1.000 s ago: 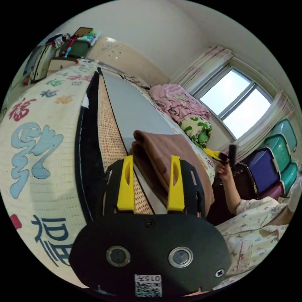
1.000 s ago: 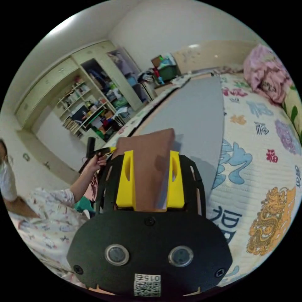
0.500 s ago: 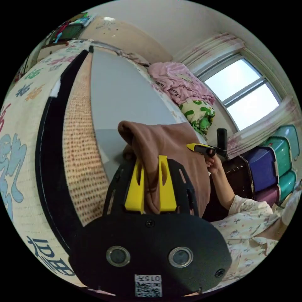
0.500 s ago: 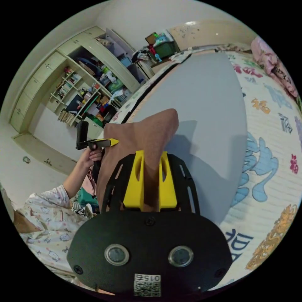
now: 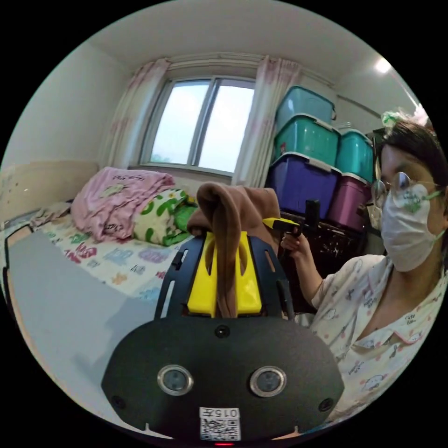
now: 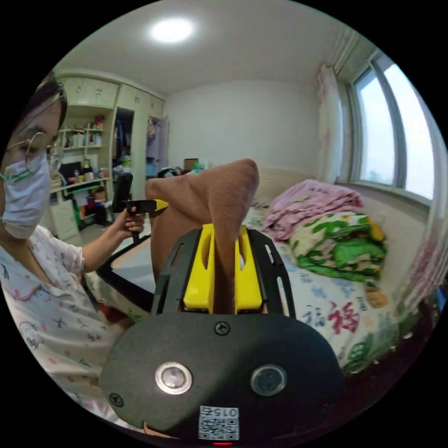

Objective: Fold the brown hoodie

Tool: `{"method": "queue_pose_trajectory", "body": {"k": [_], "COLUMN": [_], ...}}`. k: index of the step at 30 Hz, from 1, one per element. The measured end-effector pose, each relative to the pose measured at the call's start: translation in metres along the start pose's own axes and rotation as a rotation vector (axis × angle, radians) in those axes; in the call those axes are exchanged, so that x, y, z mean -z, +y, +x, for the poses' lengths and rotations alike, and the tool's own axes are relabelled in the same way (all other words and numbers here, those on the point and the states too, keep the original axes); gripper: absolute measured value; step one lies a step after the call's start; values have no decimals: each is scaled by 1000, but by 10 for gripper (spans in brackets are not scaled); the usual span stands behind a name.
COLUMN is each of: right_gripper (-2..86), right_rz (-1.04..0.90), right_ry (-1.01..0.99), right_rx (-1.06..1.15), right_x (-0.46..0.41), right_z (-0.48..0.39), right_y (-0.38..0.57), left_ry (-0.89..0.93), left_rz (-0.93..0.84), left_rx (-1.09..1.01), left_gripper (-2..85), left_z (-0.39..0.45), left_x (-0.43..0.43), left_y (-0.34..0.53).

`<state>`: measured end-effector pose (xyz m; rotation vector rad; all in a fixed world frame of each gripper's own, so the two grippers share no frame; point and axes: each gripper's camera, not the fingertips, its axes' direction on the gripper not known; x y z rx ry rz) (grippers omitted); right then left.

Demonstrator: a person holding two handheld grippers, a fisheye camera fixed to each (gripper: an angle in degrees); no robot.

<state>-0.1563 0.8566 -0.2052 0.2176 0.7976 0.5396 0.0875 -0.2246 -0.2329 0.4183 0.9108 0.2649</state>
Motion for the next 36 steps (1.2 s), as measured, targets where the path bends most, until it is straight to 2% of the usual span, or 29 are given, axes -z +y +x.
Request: {"method": "queue_pose_trajectory", "body": {"k": [2,4,7,8,9,11,13,16,19,21,25,27,28,30,33,36], "right_gripper": [69,70,83,87,86,77,71,59,55,54,53,53,54,56,57,57], "right_rz": [-42,-138,-315,-374,-406,-295,-197,-74,-48,-75,-127,-124,-118,-123,-123,-131], "right_ry": [131,220,379,442,452,324,247,182,77,27,-112,-206,-279,-364,-413,-422], "right_rx": [-15,-22,-151,-243,-293,-241,-177,-112,-71,-31,19,2,-10,-14,22,66], "right_x": [-27,-75,-188,-224,-236,-239,-234,-229,-241,-255,-280,-286,-289,-292,-288,-278], "right_z": [18,43,115,140,147,117,80,20,-32,-63,-121,-135,-141,-148,-159,-165], "right_y": [-7,-15,-4,14,22,58,88,137,177,197,233,241,243,242,237,234], "left_ry": [23,-28,-341,-440,-438,-435,-539,-685,-838,-1077,-1434,-1713,-1782,-2028,-2239,-2329], "left_rz": [-3,-49,-111,-103,-67,-40,-34,5,58,75,97,150,165,207,332,436], "left_rx": [15,49,137,177,204,166,139,193,328,464,642,704,715,776,936,1146], "left_gripper": [59,64,75,75,76,81,83,82,83,84,88,98,103,129,163,200], "left_z": [-16,-42,-71,-69,-60,-28,14,89,182,278,437,542,566,653,741,800], "left_x": [-43,-92,-131,-117,-91,-40,20,135,243,309,367,392,398,425,466,502], "left_y": [-28,-53,-57,-45,-26,11,55,143,239,315,401,442,450,480,535,611]}}
